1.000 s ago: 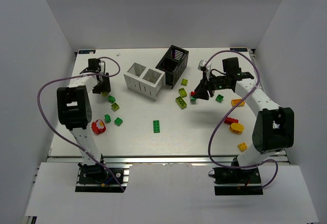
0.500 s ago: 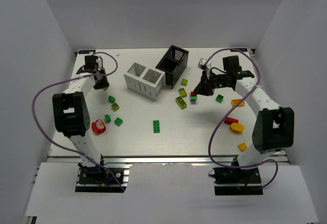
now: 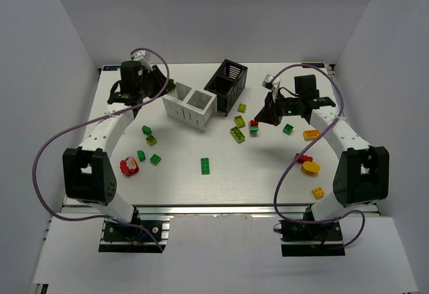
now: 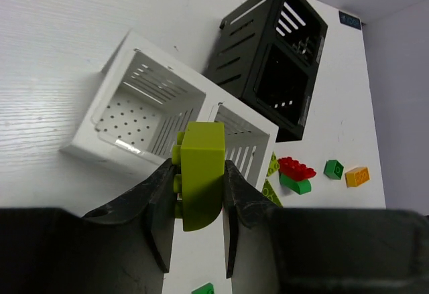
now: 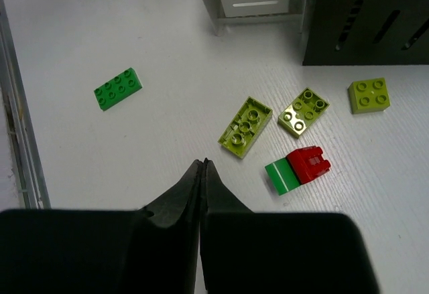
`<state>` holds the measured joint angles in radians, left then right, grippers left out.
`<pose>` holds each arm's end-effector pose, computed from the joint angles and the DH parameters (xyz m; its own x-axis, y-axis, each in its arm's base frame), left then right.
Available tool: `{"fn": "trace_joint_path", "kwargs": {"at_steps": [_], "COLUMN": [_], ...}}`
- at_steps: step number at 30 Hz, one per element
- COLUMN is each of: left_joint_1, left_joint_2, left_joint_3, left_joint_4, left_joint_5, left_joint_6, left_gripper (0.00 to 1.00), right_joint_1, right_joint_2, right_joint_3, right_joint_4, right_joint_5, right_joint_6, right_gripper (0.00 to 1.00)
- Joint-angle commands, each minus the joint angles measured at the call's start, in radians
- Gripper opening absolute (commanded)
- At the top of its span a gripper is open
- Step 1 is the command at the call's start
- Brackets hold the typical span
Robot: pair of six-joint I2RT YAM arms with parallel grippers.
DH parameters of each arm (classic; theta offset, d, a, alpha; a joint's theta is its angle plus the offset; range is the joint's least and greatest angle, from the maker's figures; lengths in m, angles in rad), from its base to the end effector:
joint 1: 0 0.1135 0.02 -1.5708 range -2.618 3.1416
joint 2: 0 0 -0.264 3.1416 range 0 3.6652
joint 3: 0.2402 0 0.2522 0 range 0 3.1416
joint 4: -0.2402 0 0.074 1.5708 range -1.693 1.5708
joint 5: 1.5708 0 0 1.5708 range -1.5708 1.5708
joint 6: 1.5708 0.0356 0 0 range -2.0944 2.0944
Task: Sort the legos into containers by color
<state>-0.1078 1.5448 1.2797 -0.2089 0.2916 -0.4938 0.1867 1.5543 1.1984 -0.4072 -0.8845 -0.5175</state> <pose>0.3582 -0.0491 0.3218 -0.5690 -0.3950 -0.7213 0.0996 0.8375 -0.5373 0.3250 0.0894 0.2816 -0.2603 -0.3682 -0.8926 -0.9156 0.3875 0.1071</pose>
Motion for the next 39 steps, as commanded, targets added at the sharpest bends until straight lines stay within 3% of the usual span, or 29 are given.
{"fn": "trace_joint_path", "kwargs": {"at_steps": [1,15,27,29,35,39], "left_joint_1": [-0.046,-0.084,-0.101,-0.099,-0.099,-0.101], "left_joint_2": [0.072,0.212,0.241,0.239,0.235,0.193], "left_joint_3": [0.055,0.164,0.193,0.196,0.205,0.204], "left_joint_4": [0.02,-0.004,-0.029,-0.033,-0.041,-0.046], "left_joint_5": [0.009,-0.138,-0.187,-0.193,-0.198,-0.222], "left_joint_6": [-0.054,-0.038,-0.032,-0.031,-0.029,-0.028], "left_gripper": [0.05,0.18,0.48,0.61,0.62,0.58], "right_joint_1": [0.007,0.003,0.005,0.005,0.005,0.005], "right_joint_2": [-0.06,-0.085,-0.077,-0.077,-0.082,-0.077], "right_joint_3": [-0.014,-0.049,-0.043,-0.045,-0.053,-0.048], "right_joint_4": [0.051,0.061,0.059,0.057,0.056,0.057], "right_joint_5": [0.016,0.018,0.035,0.035,0.038,0.038], "right_joint_6": [0.036,0.027,0.017,0.016,0.014,0.022], "right_gripper": [0.02,0.12,0.23,0.24,0.28,0.28]}}
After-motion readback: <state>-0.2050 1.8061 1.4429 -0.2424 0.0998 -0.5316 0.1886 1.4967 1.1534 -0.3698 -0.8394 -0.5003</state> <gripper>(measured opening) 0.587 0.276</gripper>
